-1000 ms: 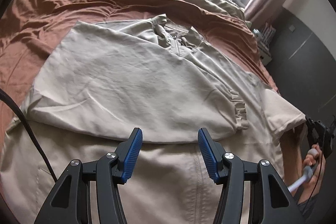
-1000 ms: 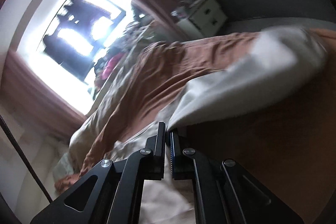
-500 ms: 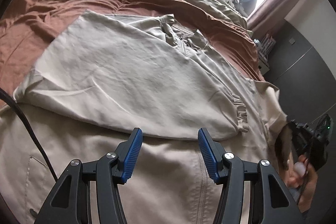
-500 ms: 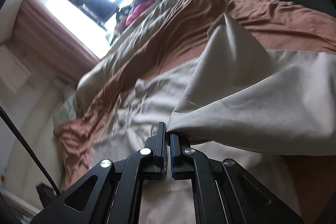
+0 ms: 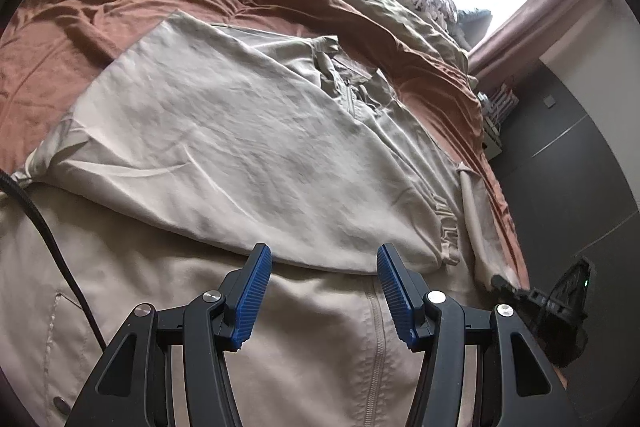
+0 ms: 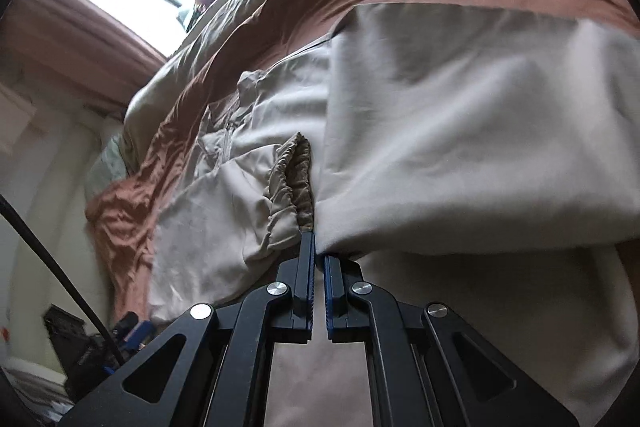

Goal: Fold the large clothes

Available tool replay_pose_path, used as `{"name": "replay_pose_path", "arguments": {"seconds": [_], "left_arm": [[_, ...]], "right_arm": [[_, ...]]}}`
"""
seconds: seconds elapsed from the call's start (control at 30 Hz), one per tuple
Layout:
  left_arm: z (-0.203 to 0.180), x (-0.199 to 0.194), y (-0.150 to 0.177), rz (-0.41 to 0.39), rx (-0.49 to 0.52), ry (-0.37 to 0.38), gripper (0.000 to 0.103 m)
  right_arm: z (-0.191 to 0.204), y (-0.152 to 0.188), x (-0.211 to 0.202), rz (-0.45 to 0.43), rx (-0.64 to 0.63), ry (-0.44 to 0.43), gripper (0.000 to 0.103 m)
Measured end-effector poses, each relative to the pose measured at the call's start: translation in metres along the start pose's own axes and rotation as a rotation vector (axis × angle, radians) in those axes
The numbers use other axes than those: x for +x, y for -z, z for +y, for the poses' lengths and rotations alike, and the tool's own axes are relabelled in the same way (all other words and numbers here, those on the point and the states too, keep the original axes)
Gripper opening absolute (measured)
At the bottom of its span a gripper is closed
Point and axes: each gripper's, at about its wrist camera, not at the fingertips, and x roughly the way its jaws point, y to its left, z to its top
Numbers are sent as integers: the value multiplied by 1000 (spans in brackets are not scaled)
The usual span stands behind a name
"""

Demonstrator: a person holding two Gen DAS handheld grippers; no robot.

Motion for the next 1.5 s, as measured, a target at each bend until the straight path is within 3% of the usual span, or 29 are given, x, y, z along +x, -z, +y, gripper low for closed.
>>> {"name": "replay_pose_path", "arguments": {"seconds": [0.13,0.2,0.23,0.27,0.3,0.33,0.63,0.73,0.8,0.83,0.87,0.9,0.97,1.17,1.33,1.5], "left_arm": [[2,-3,0,-2,-12,6,57],[1,-3,0,-1,-10,7,57],[1,-4,1,-1,-10,8,57],[1,-4,1,-1,-11,7,57],[1,-4,1,-1,-11,7,57],[1,-4,1,-2,-11,6,57],[2,-5,1,-10,-13,-9,57],[5,-5,0,-13,-20,-10,57],[6,-7,0,-19,-23,-11,57],[6,-9,0,-22,-25,-10,57],[7,-11,0,-26,-26,-9,57],[7,-12,-1,-29,-27,-9,57],[8,-16,-2,-37,-26,-8,57],[17,-30,-10,-54,-50,22,57],[31,-51,-17,-84,-78,36,57],[51,-69,-24,-118,-128,54,57]], "right_arm": [[-18,15,-21,-47,75,-23,3],[-25,18,-31,-95,113,-48,13],[-30,20,-39,-123,131,-57,41],[-34,21,-47,-151,146,-65,79],[-41,22,-58,-192,167,-79,87],[-45,25,-60,-213,182,-81,88],[-140,46,-88,-358,540,42,88],[-163,46,-86,-383,608,45,65],[-171,41,-83,-406,608,60,42],[-169,39,-77,-410,600,77,21],[-166,40,-73,-410,593,85,10],[-165,38,-75,-420,591,72,7],[-133,43,-60,-455,547,39,4],[-32,40,-88,-571,248,-43,4],[54,57,-73,-543,48,-116,4],[111,74,-54,-492,-65,-152,4]]}}
